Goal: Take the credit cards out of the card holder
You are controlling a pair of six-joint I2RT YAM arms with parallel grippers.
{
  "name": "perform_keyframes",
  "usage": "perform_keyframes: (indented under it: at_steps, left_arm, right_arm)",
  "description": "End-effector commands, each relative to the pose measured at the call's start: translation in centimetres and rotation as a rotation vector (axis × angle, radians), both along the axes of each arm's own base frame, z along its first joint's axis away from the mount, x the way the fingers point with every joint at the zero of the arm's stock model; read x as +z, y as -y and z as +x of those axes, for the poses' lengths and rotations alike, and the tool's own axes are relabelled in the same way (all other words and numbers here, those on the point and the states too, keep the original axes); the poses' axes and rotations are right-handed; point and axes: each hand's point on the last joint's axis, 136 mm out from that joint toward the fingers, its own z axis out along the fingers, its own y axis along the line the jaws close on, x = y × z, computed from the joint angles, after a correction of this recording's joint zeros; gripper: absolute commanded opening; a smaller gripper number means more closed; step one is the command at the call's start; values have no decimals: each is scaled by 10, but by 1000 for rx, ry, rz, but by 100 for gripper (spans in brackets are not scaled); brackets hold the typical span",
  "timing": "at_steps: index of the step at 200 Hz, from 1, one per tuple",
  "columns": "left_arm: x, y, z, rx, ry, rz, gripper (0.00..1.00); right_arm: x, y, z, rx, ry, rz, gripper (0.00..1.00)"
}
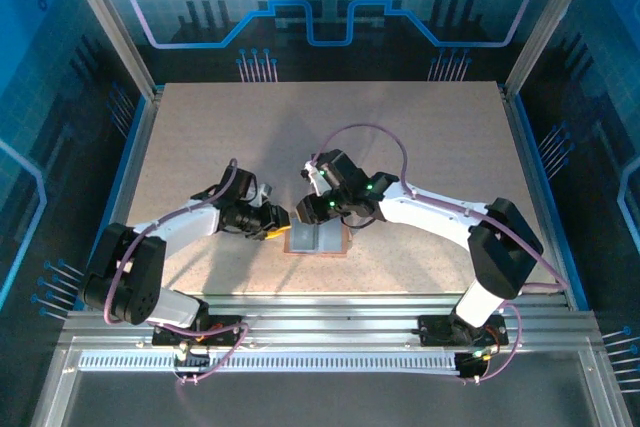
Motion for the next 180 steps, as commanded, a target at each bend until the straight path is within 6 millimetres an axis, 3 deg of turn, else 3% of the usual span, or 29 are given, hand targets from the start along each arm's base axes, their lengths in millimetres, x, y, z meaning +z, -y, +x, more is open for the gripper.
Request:
perform_keyframes:
  at_steps: [1, 105, 180]
  left_arm:
    - [7, 1, 2, -7, 9, -17, 31]
    - [-19, 9, -10, -20, -46, -71, 16]
    - [-28, 14, -13, -34, -68, -71, 13]
  right_arm:
    - [-19, -7, -8, -61, -131, 0, 28]
    - [-73, -18, -12, -115, -342, -78, 28]
    - [-90, -14, -21, -127, -395, -82, 25]
